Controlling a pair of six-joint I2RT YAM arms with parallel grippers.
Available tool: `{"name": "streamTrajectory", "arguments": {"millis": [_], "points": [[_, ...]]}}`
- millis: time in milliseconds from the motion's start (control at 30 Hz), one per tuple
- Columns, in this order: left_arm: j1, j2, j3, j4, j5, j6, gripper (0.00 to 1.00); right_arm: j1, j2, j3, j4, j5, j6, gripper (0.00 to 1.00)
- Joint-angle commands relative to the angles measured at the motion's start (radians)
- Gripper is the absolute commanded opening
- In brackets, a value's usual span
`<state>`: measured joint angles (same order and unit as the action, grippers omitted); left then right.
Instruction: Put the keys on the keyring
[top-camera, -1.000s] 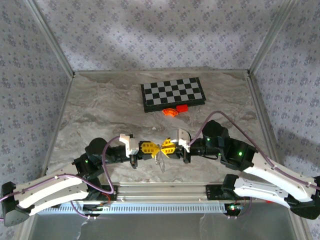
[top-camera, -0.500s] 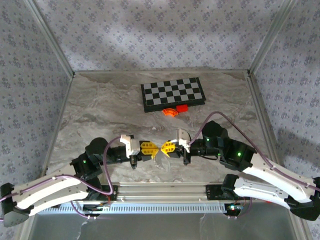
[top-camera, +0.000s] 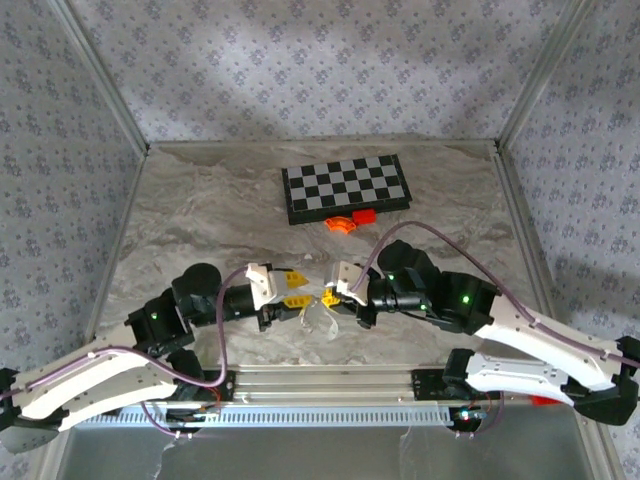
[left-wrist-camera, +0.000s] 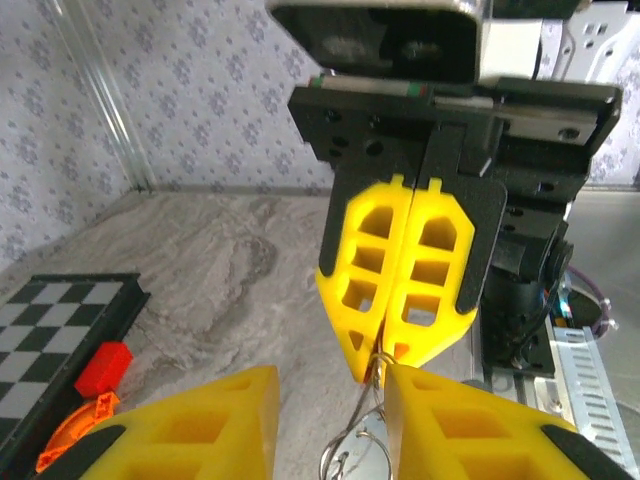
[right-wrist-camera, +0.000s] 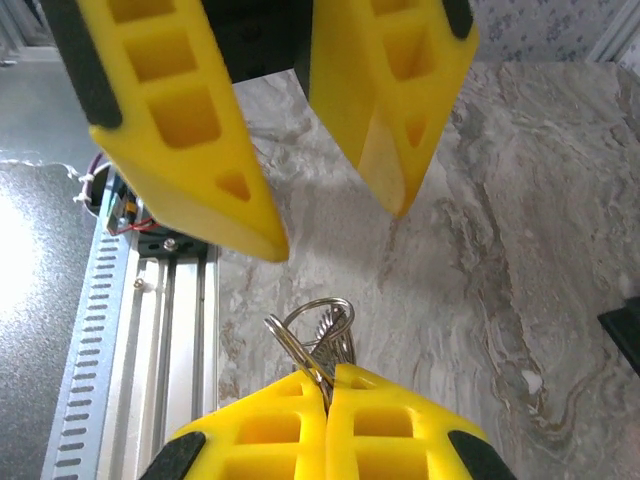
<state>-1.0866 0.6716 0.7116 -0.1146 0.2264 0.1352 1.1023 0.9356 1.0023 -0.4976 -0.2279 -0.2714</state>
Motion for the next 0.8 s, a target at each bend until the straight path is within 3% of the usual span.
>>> {"name": "streamTrajectory", "arguments": {"millis": [0,533,767], "points": [[0.001,0.008,0.015,-0.022,0.032,0.01,0.34,0.011,0.012,0.051,-0.032,0.057,-0.021,0.0],[0.001,0.065,-0.02,0.051,0.023,-0.034,0.35,0.016,0.022,0.045,-0.001,0.099,-0.005,0.0],[0.001,0.084,-0.024,0.067,0.006,-0.03,0.25,0.016,0.019,0.042,0.003,0.093,-0.005,0.0]]}}
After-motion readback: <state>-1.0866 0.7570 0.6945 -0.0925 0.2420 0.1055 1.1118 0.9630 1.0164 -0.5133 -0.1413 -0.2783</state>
